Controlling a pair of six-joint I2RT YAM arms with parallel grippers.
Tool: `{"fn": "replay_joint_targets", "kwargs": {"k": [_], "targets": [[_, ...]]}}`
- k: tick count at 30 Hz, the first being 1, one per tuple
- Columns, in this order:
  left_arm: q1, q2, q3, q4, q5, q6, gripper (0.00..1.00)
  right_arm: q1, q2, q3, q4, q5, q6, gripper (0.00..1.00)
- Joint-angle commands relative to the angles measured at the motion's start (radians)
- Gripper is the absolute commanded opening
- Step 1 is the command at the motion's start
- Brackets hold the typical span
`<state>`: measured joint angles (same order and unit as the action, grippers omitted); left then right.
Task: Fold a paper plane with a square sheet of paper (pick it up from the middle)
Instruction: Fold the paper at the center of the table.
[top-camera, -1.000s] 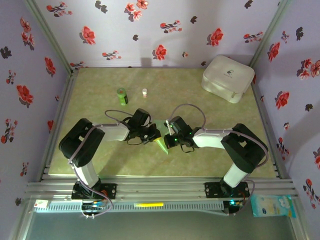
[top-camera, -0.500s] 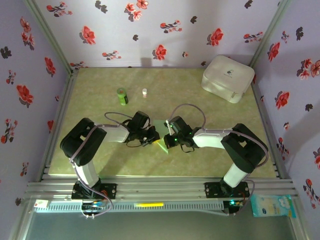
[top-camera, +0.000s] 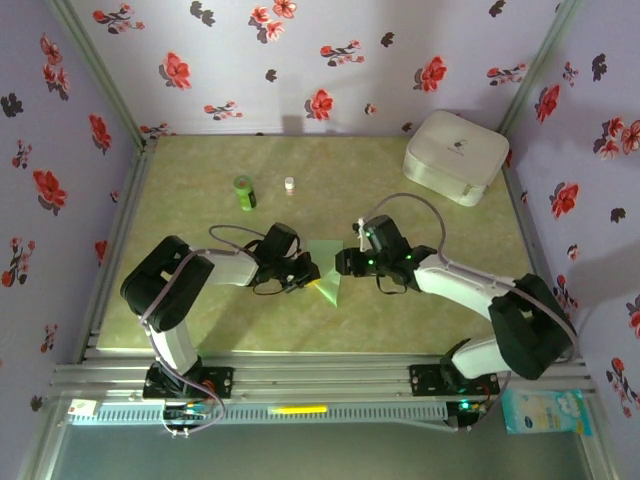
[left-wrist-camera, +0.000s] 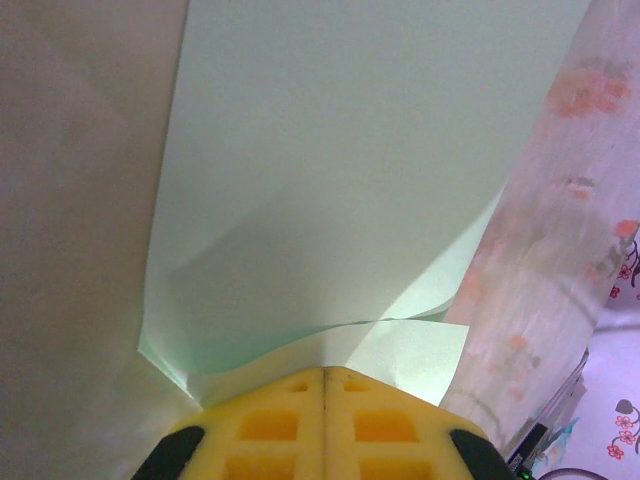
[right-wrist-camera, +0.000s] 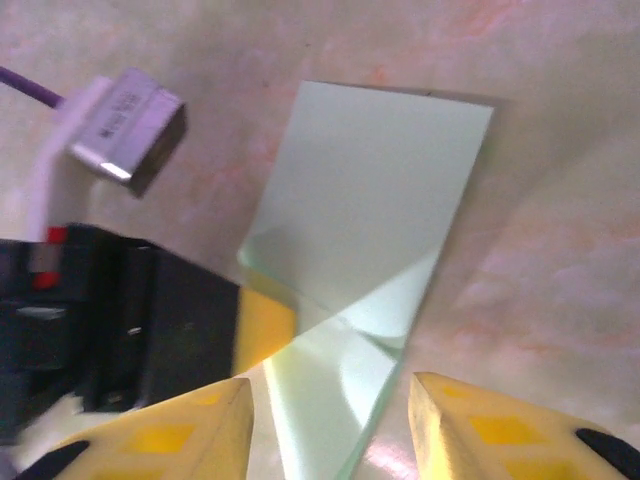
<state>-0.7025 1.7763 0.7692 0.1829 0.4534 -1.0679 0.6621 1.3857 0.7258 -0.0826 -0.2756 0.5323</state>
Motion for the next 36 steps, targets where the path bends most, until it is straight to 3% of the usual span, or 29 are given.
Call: {"fn": "replay_joint_targets", "kwargs": {"k": [1, 5, 10, 24, 36], "targets": [[-0.005, 0.03, -0.026, -0.055, -0.049, 0.009, 0.0, 0.003, -0.001, -0.011, -0.019, -0.194, 0.132, 0.37], [-0.005, 0.028, -0.028, -0.053, -0.05, 0.008, 0.0, 0.039, 0.068, -0.025, 0.072, -0.298, 0.247, 0.17], [-0.005, 0.029, -0.029, -0.053, -0.05, 0.009, 0.0, 0.096, 0.155, 0.029, 0.065, -0.283, 0.253, 0.08], [-0.005, 0.028, -0.025, -0.067, -0.049, 0.017, 0.0, 0.113, 0.283, 0.059, 0.032, -0.259, 0.24, 0.08], [-0.005, 0.027, -0.021, -0.074, -0.049, 0.02, 0.0, 0.111, 0.302, 0.02, -0.003, -0.209, 0.212, 0.1]]}}
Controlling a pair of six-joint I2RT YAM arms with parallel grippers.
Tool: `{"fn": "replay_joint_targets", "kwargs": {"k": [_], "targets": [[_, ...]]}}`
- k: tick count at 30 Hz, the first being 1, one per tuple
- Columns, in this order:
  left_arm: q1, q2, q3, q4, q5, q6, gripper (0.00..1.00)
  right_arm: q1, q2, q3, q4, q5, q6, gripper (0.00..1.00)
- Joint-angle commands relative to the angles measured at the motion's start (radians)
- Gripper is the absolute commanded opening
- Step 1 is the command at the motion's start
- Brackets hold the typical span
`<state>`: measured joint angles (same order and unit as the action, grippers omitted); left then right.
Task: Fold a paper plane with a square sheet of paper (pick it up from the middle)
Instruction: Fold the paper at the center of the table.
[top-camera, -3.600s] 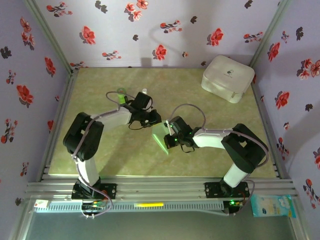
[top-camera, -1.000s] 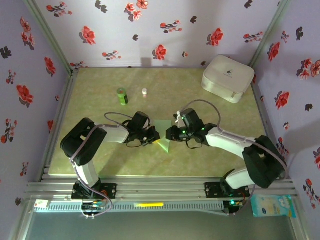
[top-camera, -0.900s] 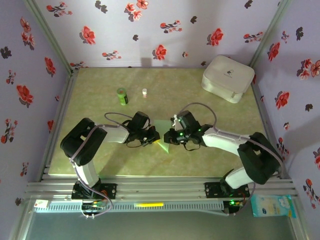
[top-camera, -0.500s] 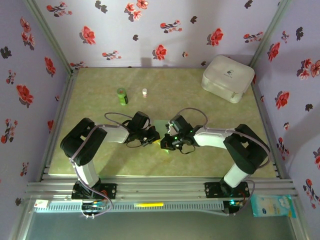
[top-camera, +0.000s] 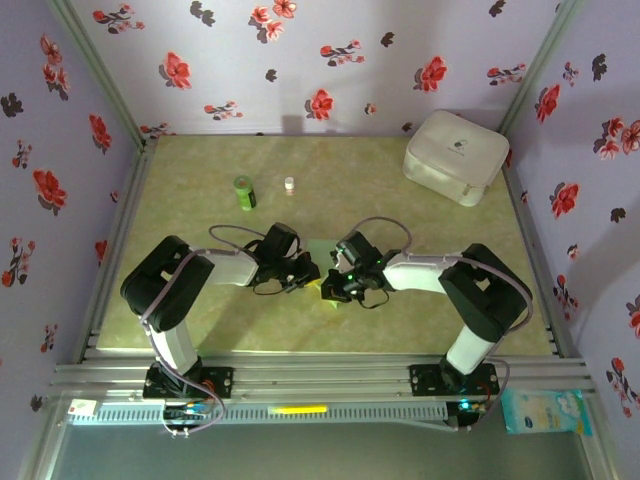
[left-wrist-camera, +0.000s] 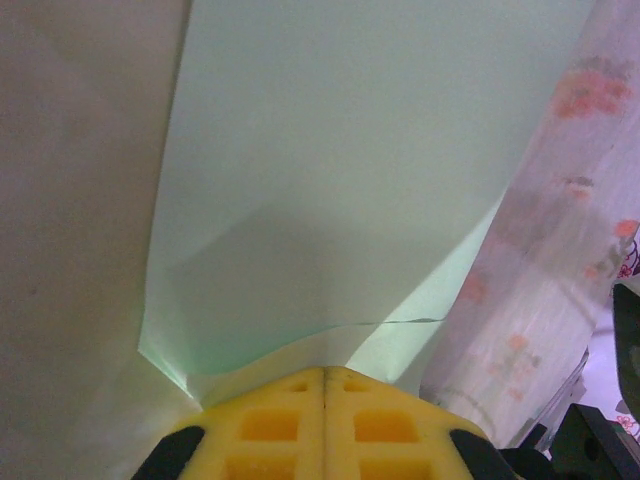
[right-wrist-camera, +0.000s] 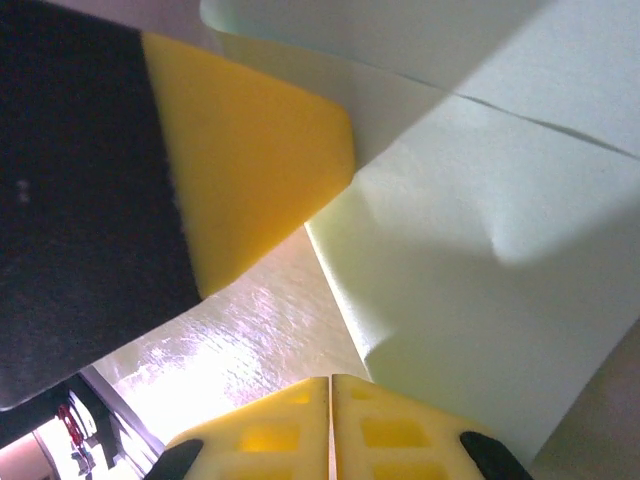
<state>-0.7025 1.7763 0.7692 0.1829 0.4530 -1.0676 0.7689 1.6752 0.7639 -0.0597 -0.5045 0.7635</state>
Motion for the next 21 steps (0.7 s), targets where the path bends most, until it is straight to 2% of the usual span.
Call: {"fn": "replay_joint_targets", "kwargs": {"k": [1, 16, 21], "targets": [[-0.005, 0.027, -0.023, -0.074, -0.048, 0.02, 0.0, 0.004, 0.012, -0.025, -0.022, 0.02, -0.018, 0.1], [0.007, 0.015, -0.039, -0.099, -0.067, 0.022, 0.0, -0.008, -0.026, -0.148, 0.118, -0.074, 0.033, 0.14], [0.019, 0.008, -0.082, -0.102, -0.075, 0.026, 0.0, -0.021, -0.059, -0.151, 0.005, -0.089, -0.052, 0.14]]}}
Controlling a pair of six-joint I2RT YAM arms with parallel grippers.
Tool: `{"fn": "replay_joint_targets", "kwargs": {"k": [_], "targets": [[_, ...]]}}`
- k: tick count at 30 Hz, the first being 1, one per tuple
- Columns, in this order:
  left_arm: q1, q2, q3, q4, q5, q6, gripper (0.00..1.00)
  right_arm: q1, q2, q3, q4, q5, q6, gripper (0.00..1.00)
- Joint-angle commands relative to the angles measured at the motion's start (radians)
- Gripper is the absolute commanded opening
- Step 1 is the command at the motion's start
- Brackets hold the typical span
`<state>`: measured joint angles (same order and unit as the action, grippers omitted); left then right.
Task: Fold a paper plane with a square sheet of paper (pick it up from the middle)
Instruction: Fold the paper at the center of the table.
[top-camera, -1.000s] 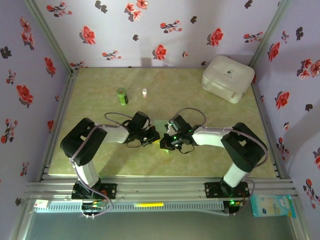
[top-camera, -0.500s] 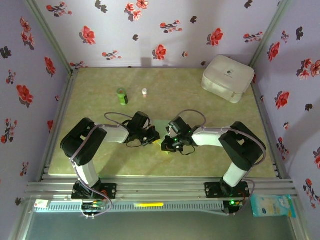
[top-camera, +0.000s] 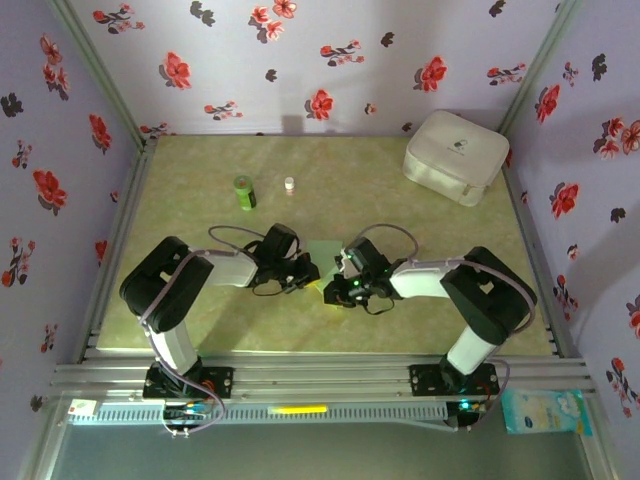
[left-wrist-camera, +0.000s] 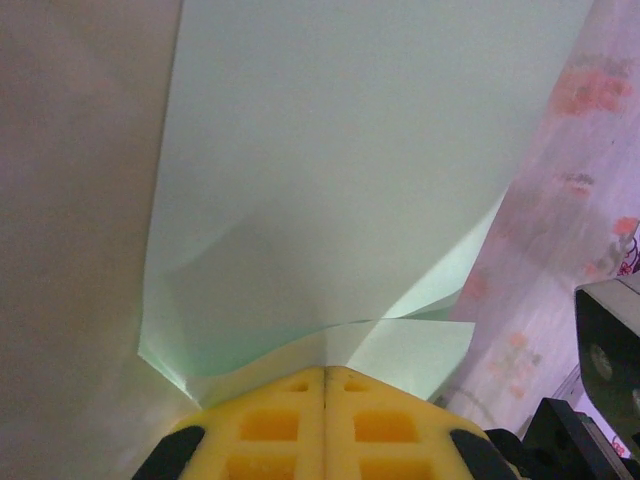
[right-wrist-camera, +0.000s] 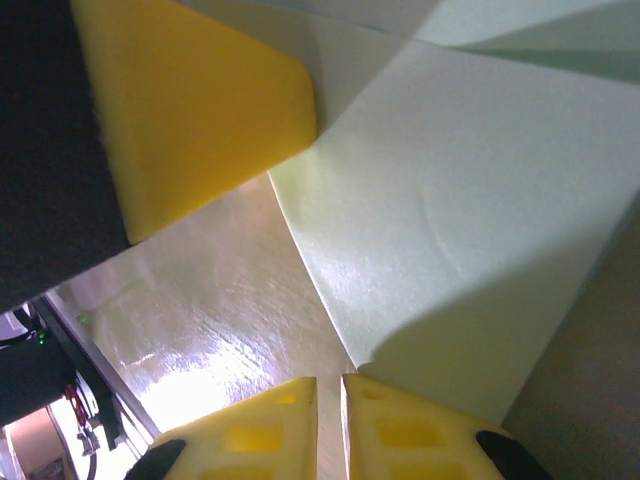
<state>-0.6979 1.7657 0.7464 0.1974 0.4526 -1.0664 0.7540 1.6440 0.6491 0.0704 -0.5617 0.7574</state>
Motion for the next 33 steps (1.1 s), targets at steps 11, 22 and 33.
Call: {"fn": "replay_joint_targets", "kwargs": {"k": [11, 22, 33], "targets": [[0.01, 0.006, -0.074, -0.087, -0.081, -0.004, 0.0, -0.024, -0.18, -0.059, -0.134, -0.044, -0.001, 0.11], [-0.038, -0.002, -0.103, 0.023, -0.158, -0.132, 0.0, -0.03, -0.057, 0.095, -0.09, -0.026, 0.051, 0.02], [-0.043, -0.005, -0.101, 0.034, -0.161, -0.129, 0.0, -0.025, 0.075, 0.144, -0.115, 0.021, 0.031, 0.01]]}}
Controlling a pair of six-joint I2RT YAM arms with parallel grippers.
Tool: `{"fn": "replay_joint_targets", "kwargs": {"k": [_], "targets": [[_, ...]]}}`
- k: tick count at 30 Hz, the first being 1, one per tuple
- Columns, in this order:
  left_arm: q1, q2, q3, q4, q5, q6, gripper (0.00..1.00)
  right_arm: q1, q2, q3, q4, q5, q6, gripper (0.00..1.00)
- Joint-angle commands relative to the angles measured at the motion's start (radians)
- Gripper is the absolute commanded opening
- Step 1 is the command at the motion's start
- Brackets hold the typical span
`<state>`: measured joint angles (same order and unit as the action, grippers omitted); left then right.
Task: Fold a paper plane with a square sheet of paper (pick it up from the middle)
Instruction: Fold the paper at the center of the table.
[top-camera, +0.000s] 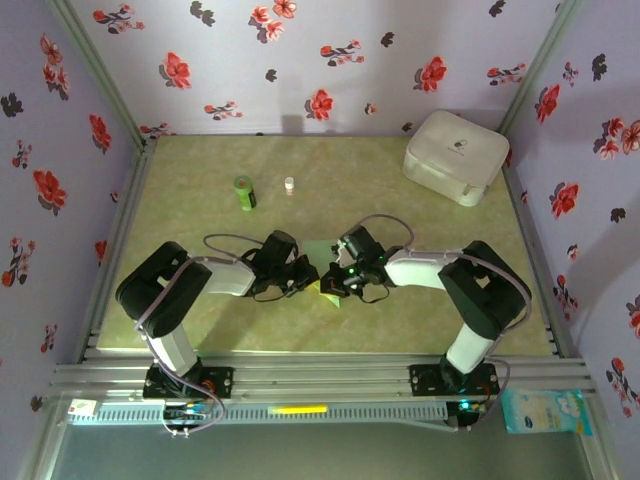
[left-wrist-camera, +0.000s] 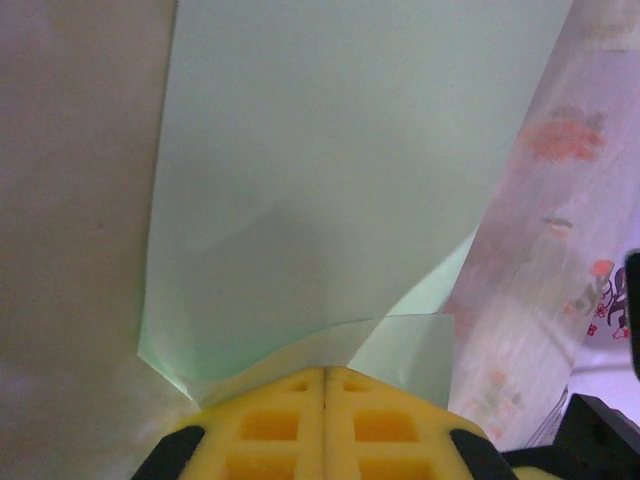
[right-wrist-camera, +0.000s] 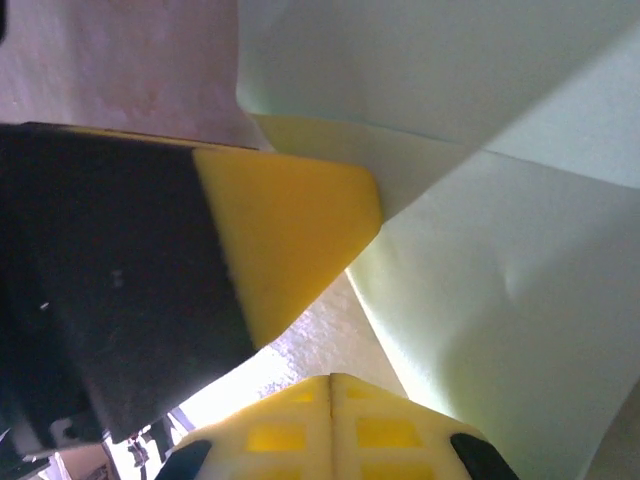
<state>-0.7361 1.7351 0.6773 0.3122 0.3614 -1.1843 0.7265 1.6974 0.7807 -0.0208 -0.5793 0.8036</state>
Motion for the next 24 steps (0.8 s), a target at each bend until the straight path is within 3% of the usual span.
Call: {"fn": "replay_joint_targets", "kwargs": {"k": [1, 11, 18, 24], "targets": [[-0.005, 0.025, -0.033, -0.08, -0.069, -0.008, 0.0, 0.001, 0.028, 0.005, -0.02, 0.05, -0.014, 0.01], [-0.006, -0.032, 0.004, -0.082, -0.07, 0.026, 0.0, -0.016, 0.045, -0.13, 0.1, 0.007, 0.049, 0.01], [-0.026, -0.08, 0.04, -0.107, -0.07, 0.041, 0.02, -0.021, 0.056, -0.116, 0.099, 0.005, 0.043, 0.01], [-0.075, -0.035, 0.041, -0.086, -0.064, 0.01, 0.0, -0.022, 0.052, -0.112, 0.091, 0.011, 0.039, 0.0]]}}
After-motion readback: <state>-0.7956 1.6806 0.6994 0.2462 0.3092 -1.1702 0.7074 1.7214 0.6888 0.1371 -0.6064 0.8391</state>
